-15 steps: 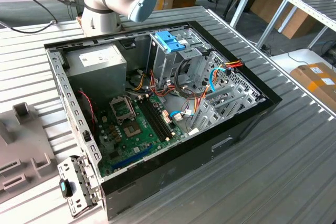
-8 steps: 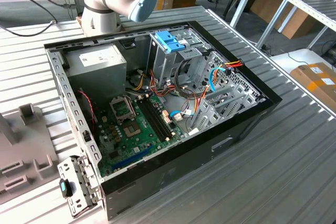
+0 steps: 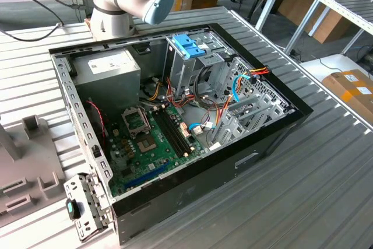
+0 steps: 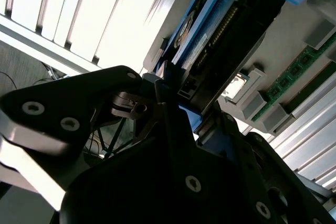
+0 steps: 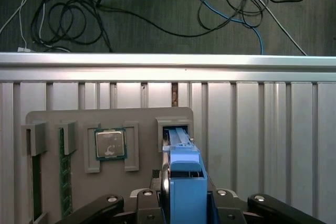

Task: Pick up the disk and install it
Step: 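Pick up the disk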

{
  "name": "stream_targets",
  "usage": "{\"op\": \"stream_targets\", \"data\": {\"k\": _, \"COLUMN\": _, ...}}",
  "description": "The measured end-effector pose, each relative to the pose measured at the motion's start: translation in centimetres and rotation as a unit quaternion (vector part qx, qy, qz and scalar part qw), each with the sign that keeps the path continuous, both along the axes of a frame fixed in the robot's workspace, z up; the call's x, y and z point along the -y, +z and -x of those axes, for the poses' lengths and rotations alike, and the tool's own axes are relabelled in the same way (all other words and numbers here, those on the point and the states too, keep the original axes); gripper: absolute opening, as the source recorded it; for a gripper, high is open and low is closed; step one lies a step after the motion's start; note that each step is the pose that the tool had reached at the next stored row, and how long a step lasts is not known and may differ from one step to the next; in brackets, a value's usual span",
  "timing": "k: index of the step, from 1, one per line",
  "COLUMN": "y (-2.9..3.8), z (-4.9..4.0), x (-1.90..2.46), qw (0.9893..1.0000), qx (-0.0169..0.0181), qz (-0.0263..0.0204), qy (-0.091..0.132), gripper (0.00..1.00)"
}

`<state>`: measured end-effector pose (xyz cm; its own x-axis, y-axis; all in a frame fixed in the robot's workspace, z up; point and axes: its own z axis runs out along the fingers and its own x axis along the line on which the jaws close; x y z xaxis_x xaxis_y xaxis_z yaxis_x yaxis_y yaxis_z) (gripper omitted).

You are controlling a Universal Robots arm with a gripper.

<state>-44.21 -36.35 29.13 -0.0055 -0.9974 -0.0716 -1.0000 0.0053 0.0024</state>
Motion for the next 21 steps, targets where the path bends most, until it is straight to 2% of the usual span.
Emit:
{"op": "stream_targets", "data": {"k": 9, "y": 0.07, "z": -0.01, "x": 0.00, "qw": 1.0000, "qx": 0.0004, "qz": -0.0002, "qy": -0.001, "gripper": 0.37}}
{"op": "stream_targets", "data": {"k": 13, "y": 0.86, "z": 0.00, "x": 0.00, "qw": 1.0000, "qx": 0.0001, "qz": 0.0000, "qy": -0.001, "gripper": 0.37}}
{"op": "stream_targets", "data": {"k": 20, "y": 1.00, "z": -0.04, "x": 0.00, "qw": 1.0000, "qx": -0.0001, "qz": 0.0000, "qy": -0.001, "gripper": 0.37}}
{"op": "stream_targets", "data": {"k": 21, "y": 1.32, "z": -0.09, "x": 0.00, "qw": 1.0000, "qx": 0.0000, "qz": 0.0000, "qy": -0.001, "gripper": 0.37}}
